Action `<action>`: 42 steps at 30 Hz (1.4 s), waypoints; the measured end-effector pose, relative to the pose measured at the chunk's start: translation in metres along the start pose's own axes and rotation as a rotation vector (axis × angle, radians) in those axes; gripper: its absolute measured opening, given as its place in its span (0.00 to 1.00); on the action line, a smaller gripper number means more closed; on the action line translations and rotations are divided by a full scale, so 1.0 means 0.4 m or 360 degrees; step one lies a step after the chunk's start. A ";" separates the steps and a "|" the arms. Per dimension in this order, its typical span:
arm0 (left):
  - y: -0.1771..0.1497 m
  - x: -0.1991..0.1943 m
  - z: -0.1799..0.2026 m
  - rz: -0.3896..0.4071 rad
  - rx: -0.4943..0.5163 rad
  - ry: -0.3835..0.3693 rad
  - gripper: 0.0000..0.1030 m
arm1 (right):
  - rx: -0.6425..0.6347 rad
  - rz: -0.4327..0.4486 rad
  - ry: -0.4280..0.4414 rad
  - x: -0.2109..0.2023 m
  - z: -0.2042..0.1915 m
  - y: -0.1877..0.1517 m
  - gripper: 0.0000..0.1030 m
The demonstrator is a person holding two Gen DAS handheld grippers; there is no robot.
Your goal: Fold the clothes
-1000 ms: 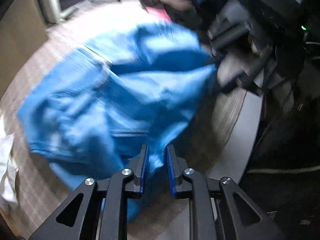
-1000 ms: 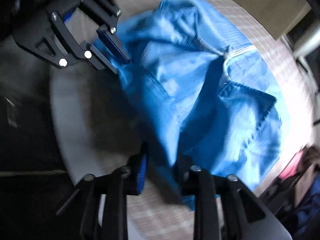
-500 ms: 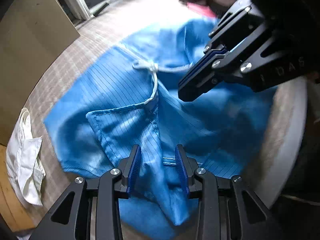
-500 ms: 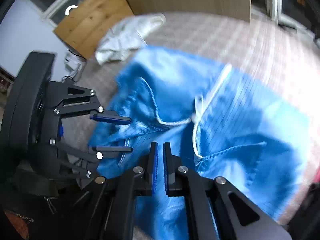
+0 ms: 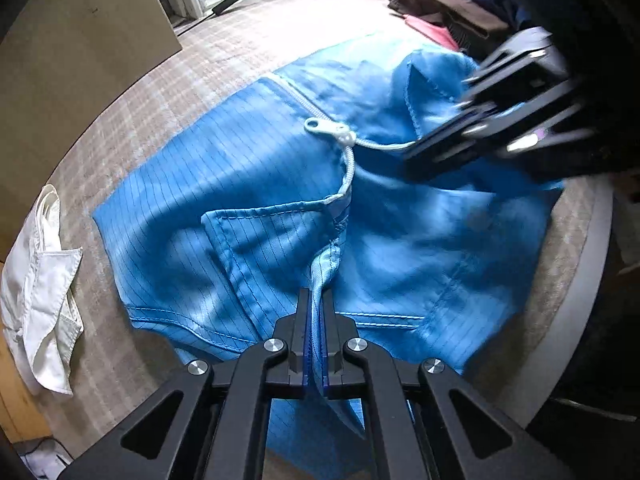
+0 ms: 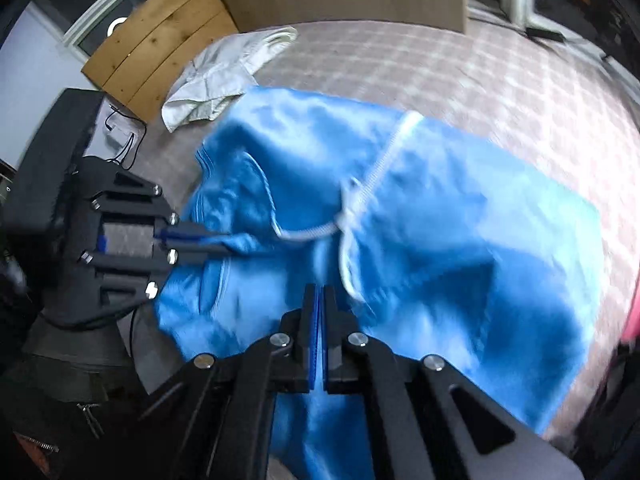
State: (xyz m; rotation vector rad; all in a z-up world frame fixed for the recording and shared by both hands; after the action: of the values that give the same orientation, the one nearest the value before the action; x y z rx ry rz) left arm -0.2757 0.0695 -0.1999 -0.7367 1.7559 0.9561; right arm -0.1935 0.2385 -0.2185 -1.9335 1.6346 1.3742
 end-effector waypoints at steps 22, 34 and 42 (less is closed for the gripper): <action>-0.066 -0.118 0.203 0.0189 0.0459 -0.0070 0.34 | -0.0592 -0.0344 -0.0222 -0.098 -0.099 -0.234 0.47; -0.091 -0.095 0.220 0.0213 0.0527 0.0073 0.01 | -0.1125 -0.0395 -0.0832 -0.023 -0.101 -0.303 0.02; -0.112 -0.097 0.203 0.0109 0.0431 0.0004 0.20 | -0.0733 -0.0448 -0.0486 -0.065 -0.069 -0.315 0.31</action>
State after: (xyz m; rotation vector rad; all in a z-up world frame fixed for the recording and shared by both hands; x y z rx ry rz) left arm -0.1883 0.1187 -0.1941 -0.5071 1.8764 0.7423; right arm -0.0683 0.2772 -0.2294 -1.9550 0.9241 1.9246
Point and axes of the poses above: each gripper's, at about its wrist camera, not at the fingertips, and x roughly the way its jaws point, z to its right, y to its top, the point moved 9 cm from there along x, roughly the way its jaws point, and after that the axes turned 12 degrees about y, right-handed, at the moved point
